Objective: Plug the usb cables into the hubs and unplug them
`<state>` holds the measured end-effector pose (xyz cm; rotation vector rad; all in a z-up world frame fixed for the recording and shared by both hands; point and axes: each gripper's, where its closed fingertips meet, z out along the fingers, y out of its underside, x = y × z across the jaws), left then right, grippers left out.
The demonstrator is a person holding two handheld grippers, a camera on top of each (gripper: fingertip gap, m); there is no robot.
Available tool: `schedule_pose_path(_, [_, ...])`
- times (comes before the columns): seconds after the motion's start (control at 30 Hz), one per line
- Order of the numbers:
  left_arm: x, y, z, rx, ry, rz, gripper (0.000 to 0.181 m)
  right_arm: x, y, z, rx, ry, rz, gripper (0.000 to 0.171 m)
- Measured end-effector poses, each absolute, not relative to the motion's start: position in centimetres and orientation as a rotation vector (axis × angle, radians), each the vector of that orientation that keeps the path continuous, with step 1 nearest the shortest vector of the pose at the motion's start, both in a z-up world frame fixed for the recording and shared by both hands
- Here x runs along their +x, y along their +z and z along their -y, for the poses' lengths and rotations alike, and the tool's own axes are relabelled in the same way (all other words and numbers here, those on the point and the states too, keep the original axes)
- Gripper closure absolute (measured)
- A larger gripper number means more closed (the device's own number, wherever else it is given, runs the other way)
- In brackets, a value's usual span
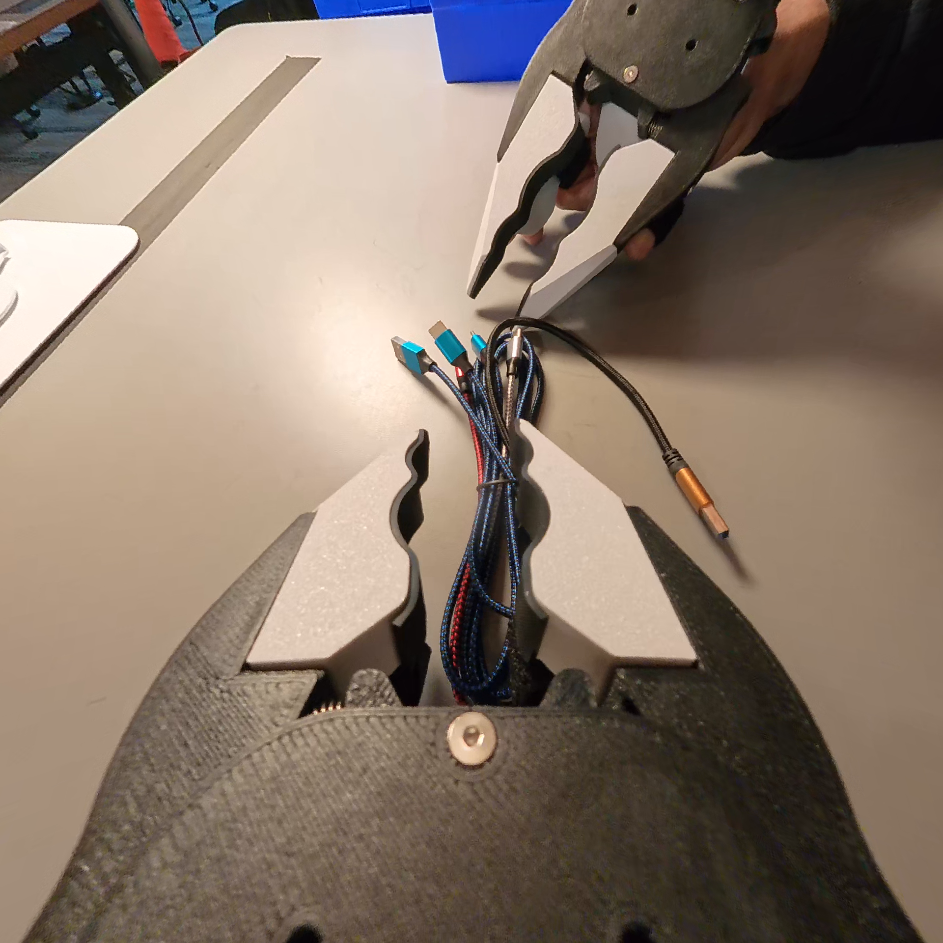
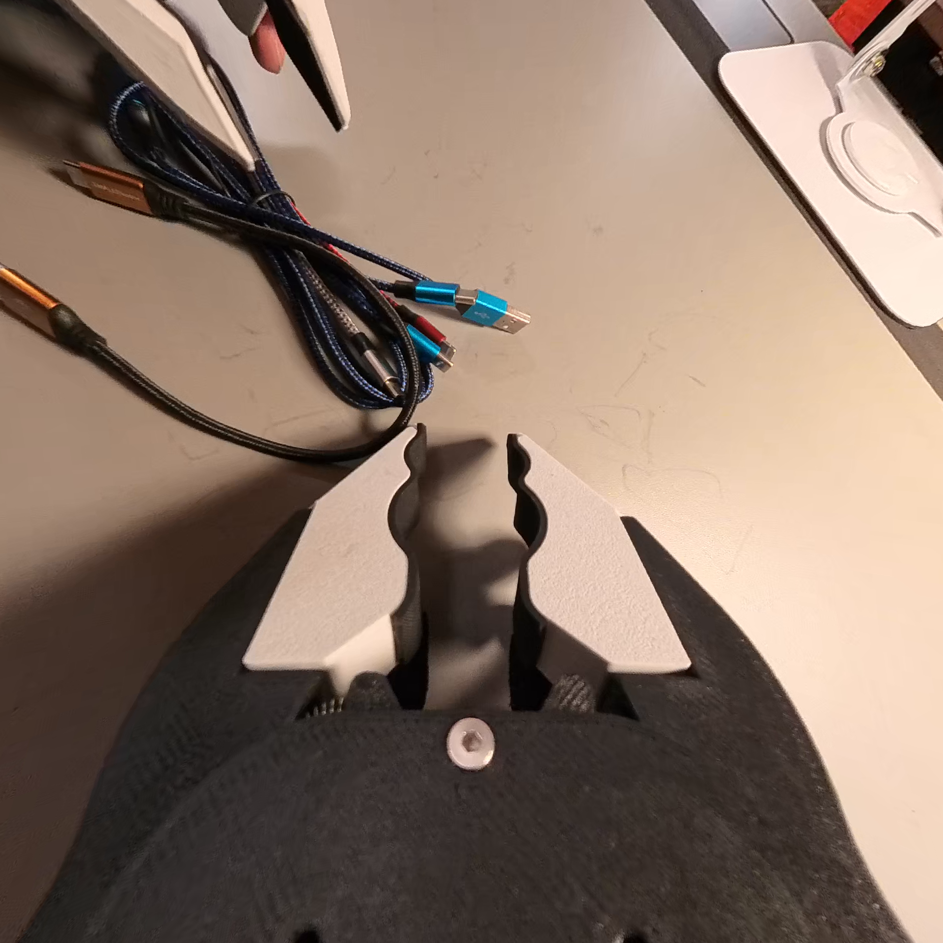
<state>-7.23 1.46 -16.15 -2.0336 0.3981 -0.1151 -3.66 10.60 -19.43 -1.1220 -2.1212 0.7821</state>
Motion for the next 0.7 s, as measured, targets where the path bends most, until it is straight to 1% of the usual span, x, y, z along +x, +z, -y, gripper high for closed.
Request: schedule_pose_path(0.7, [-7.28, -16.49, -1.43, -2.045, -0.057, -0.418, 0.146, -3.49, -19.43, -10.36, -1.094, 0.783, 2.130, 0.139])
